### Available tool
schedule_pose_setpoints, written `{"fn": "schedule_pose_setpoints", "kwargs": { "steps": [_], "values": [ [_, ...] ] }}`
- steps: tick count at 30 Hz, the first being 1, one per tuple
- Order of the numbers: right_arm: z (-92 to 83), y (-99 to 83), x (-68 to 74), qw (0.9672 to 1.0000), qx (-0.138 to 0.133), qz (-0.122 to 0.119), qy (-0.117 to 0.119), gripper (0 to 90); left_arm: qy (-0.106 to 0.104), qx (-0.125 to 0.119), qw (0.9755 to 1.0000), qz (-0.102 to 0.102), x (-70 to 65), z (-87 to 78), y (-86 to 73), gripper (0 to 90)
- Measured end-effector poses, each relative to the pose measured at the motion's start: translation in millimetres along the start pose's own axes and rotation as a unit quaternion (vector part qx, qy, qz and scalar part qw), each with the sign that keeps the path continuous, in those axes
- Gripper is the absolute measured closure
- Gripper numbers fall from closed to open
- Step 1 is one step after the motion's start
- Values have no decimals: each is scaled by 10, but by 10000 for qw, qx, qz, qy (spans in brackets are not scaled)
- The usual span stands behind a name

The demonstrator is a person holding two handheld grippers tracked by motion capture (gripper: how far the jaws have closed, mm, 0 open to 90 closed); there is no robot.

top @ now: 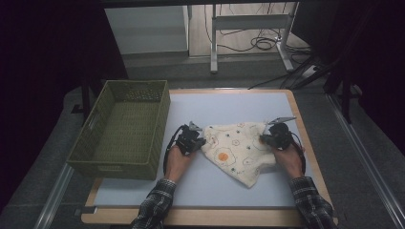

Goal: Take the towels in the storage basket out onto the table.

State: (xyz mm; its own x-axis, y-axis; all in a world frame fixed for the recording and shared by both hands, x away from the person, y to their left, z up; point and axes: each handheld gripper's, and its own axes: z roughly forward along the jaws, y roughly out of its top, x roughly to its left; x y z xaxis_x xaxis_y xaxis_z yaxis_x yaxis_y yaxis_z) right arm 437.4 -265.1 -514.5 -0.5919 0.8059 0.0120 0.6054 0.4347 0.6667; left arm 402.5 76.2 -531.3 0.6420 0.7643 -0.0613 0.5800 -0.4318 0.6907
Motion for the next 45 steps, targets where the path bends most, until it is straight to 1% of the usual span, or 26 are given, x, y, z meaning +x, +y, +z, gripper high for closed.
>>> {"fn": "schedule_pose_setpoints", "kwargs": {
  "steps": [2,4,5,6,8,9,10,11,12,13,15,16,17,18,19,21,22,28,31,32,34,35,39,40,44,45],
  "values": [
    [-66,8,66,9998,53,-177,-37,885,35,-158,9998,73,-29,-120,25,885],
    [-307,62,132,9991,-210,-365,-35,886,163,-360,9990,204,-57,-320,94,886],
    [-307,62,132,9991,-210,-365,-35,886,246,-513,9979,296,-64,-462,160,886],
    [-521,163,150,9978,-477,-450,-115,887,521,-892,9939,394,-54,-761,357,885],
    [-685,331,104,9960,-744,-421,-243,885,949,-1129,9879,471,47,-909,634,872],
    [-717,431,45,9951,-877,-332,-305,876,1151,-984,9878,371,157,-867,788,794],
    [-717,431,45,9951,-877,-332,-305,876,1151,-984,9878,371,157,-867,788,633],
    [-649,606,-114,9950,-790,-130,-603,673,1334,-752,9880,181,269,-800,906,591],
    [-610,640,-186,9953,-632,24,-740,664,1168,-650,9910,-57,366,-766,963,577],
    [-600,631,-229,9956,-623,147,-687,663,1104,-732,9912,-7,339,-768,927,544],
    [-606,594,-244,9956,-698,193,-597,662,1087,-774,9910,85,299,-761,867,519],
    [-599,483,-245,9963,-680,152,-507,656,1063,-730,9915,192,269,-738,802,513],
    [-582,427,-251,9967,-629,135,-490,651,954,-564,9936,205,233,-638,681,500],
    [-582,427,-251,9967,-629,135,-490,651,954,-564,9936,205,233,-638,681,495],
    [-556,322,-260,9974,-572,186,-386,647,813,-456,9955,143,196,-542,572,495],
    [-555,272,-258,9976,-575,221,-307,648,735,-400,9964,144,176,-501,526,477],
    [-568,188,-235,9980,-569,210,-202,649,692,-285,9970,189,131,-429,452,477],
    [-643,24,-127,9983,-581,109,-7,652,555,-188,9982,86,111,-292,314,480],
    [-701,-128,16,9985,-531,-33,152,653,424,-138,9989,113,98,-212,208,529],
    [-701,-128,16,9985,-531,-33,152,653,424,-138,9989,113,98,-212,208,540],
    [-736,-209,137,9981,-522,-121,301,666,366,-121,9992,141,68,-186,138,540],
    [-736,-209,137,9981,-522,-121,301,666,366,-121,9992,141,68,-186,138,531],
    [-727,-222,304,9968,-514,-239,565,672,334,-153,9992,154,-10,-220,28,482],
    [-687,-201,389,9961,-488,-332,651,671,315,-170,9991,223,-80,-284,-59,431],
    [-608,-162,492,9953,-454,-473,716,657,241,-160,9993,230,-184,-404,-207,357],
    [-549,-139,544,9949,-436,-500,759,637,211,-142,9994,220,-222,-444,-261,295]
  ]
}}
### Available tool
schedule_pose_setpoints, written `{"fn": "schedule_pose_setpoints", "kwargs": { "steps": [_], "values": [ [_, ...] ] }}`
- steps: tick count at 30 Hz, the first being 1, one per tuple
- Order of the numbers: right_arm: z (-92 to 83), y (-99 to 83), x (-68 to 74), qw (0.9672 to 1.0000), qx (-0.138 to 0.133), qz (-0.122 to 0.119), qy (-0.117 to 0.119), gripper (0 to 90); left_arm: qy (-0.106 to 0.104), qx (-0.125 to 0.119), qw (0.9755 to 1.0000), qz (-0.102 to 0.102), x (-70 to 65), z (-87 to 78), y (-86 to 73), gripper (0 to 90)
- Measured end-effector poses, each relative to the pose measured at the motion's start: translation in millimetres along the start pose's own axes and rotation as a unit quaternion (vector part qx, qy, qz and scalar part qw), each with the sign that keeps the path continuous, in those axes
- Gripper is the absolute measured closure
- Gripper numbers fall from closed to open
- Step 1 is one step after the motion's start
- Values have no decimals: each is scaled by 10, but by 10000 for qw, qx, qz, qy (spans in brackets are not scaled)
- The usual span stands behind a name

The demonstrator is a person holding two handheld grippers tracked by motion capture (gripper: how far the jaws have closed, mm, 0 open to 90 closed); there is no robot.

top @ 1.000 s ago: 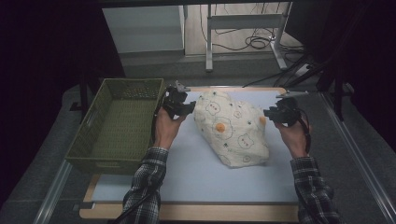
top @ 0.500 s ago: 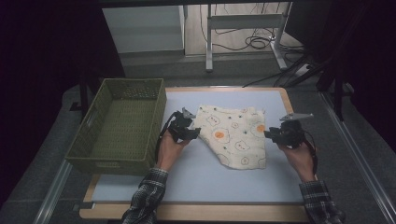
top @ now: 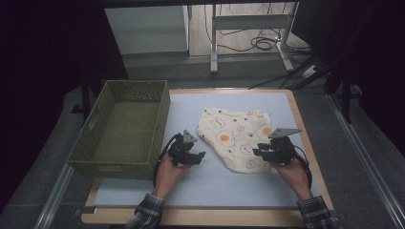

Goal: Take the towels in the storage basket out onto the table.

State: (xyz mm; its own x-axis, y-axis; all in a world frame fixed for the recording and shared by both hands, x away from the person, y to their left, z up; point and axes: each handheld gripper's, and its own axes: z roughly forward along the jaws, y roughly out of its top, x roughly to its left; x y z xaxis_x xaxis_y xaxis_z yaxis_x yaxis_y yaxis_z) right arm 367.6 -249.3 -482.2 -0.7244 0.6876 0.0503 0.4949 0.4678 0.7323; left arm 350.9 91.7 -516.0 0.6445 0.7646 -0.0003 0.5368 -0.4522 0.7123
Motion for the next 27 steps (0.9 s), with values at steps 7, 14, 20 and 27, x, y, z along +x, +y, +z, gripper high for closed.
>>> {"fn": "schedule_pose_setpoints", "kwargs": {
  "steps": [7,14,20,27],
  "values": [
    [215,57,107,9998,58,-53,164,603,-153,111,9998,83,-276,-210,-444,151],
    [355,181,261,9994,33,-173,313,592,-254,39,9997,-32,-265,-221,-643,108],
    [558,318,429,9979,22,-332,553,595,-240,13,9997,-52,-255,-215,-655,101],
    [874,454,575,9970,71,-396,665,567,-243,4,9997,-54,-255,-214,-658,101]
  ]
}}
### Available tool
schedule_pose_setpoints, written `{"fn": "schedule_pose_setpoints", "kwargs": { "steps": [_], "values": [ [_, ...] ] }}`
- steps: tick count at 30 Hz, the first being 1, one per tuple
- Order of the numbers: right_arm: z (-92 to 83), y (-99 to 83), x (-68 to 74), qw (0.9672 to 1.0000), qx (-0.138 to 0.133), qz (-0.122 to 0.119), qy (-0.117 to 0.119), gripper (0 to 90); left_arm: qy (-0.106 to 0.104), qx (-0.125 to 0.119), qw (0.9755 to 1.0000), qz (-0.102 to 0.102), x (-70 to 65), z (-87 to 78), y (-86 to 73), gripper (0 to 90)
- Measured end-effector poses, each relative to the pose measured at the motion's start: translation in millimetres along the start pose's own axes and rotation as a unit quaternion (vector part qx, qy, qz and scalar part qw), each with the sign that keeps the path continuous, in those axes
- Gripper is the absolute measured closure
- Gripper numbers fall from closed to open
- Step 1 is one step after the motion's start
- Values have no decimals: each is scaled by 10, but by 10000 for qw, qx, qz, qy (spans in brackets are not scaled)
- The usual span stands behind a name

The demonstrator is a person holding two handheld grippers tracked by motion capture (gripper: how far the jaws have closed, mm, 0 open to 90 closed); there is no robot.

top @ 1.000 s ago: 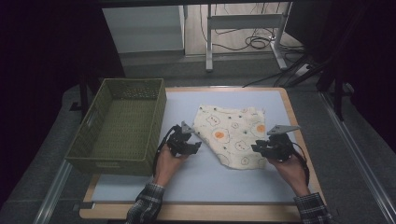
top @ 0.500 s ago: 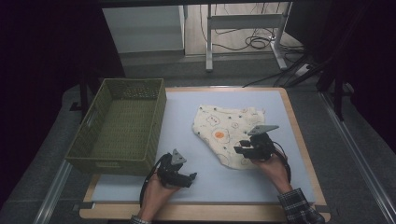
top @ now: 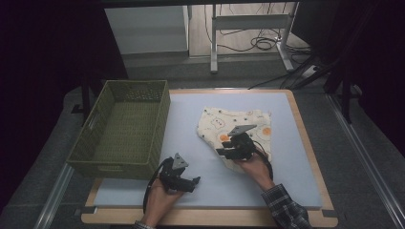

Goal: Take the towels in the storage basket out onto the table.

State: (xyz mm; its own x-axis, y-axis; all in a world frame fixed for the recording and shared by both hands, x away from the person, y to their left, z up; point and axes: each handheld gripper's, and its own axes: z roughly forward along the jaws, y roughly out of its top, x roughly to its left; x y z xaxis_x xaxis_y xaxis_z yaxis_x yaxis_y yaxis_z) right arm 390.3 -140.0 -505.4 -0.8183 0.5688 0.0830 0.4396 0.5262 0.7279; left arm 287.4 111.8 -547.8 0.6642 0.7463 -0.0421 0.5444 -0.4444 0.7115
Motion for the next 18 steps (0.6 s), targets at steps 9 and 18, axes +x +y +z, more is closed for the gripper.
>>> {"fn": "schedule_pose_setpoints", "kwargs": {
  "steps": [9,18],
  "values": [
    [302,53,62,9987,380,-236,-226,849,5,5,10000,5,1,-1,-2,102],
    [-121,249,-264,9988,-140,57,-474,864,4,-6,10000,-9,-1,1,-2,102]
  ]
}}
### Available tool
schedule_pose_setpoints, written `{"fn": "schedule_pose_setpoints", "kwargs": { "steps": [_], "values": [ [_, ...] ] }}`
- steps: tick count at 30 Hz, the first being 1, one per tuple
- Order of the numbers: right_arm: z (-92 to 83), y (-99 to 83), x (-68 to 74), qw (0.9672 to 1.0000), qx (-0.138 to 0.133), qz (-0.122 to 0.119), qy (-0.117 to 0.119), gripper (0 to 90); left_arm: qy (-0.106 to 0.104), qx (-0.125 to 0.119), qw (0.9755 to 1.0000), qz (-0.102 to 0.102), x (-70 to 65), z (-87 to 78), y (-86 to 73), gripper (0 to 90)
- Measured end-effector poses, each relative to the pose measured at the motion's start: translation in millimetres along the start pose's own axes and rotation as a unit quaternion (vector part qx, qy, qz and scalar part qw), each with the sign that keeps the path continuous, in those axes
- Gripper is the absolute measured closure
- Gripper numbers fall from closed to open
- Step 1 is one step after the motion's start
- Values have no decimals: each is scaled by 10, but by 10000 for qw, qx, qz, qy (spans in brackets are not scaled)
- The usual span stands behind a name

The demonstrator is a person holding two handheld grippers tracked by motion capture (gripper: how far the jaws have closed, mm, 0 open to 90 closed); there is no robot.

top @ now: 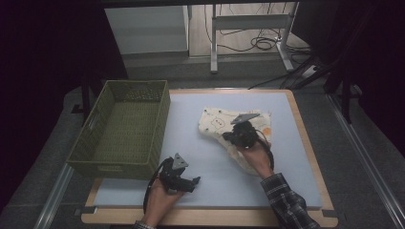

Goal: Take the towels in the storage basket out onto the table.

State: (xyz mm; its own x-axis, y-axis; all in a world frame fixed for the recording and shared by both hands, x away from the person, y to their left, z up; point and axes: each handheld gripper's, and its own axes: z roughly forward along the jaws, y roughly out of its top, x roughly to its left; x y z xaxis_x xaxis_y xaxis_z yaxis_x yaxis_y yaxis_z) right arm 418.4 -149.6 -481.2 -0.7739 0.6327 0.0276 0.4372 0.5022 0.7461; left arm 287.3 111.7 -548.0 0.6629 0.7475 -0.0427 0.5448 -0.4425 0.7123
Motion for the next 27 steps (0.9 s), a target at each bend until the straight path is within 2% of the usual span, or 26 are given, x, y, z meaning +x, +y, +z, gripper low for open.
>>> {"fn": "schedule_pose_setpoints", "kwargs": {
  "steps": [2,4,5,6,7,8,11,12,16,17,18,20,21,22,23,27],
  "values": [
    [-67,3,-154,9998,1,137,-171,864,1,22,10000,26,4,-2,1,103],
    [-130,-66,-420,9982,40,472,-357,863,2,20,10000,23,3,-2,0,102],
    [-130,-66,-420,9982,40,472,-357,863,-2,10,10000,13,2,-1,0,102],
    [-134,-120,-520,9972,72,595,-441,861,-3,10,10000,15,2,-1,0,102],
    [-117,-230,-658,9951,165,814,-532,815,-2,10,10000,15,2,-1,0,103],
    [-117,-230,-658,9951,165,814,-532,815,-2,10,10000,15,2,-1,0,103],
    [-85,-394,-802,9917,334,1081,-610,724,-2,-8,10000,-5,-1,1,0,102],
    [-126,-444,-858,9905,303,1181,-633,697,-1,-5,10000,-1,0,1,0,102],
    [-250,-410,-874,9908,140,1199,-614,692,-1,9,10000,15,2,0,0,103],
    [-319,-353,-826,9920,54,1136,-544,697,0,10,10000,16,2,-1,0,103],
    [-319,-353,-826,9920,54,1136,-544,697,0,10,10000,16,2,-1,0,103],
    [-344,-295,-749,9940,18,1027,-380,697,0,11,10000,14,1,-1,0,103],
    [-315,-246,-657,9959,16,888,-173,697,0,11,10000,16,1,-1,0,103],
    [-315,-246,-657,9959,16,888,-173,697,0,11,10000,14,1,-1,0,103],
    [-283,-226,-611,9965,43,828,-76,697,1,11,10000,14,1,-1,0,103],
    [-92,-191,-456,9978,199,622,141,688,1,10,10000,16,1,-1,0,103]
  ]
}}
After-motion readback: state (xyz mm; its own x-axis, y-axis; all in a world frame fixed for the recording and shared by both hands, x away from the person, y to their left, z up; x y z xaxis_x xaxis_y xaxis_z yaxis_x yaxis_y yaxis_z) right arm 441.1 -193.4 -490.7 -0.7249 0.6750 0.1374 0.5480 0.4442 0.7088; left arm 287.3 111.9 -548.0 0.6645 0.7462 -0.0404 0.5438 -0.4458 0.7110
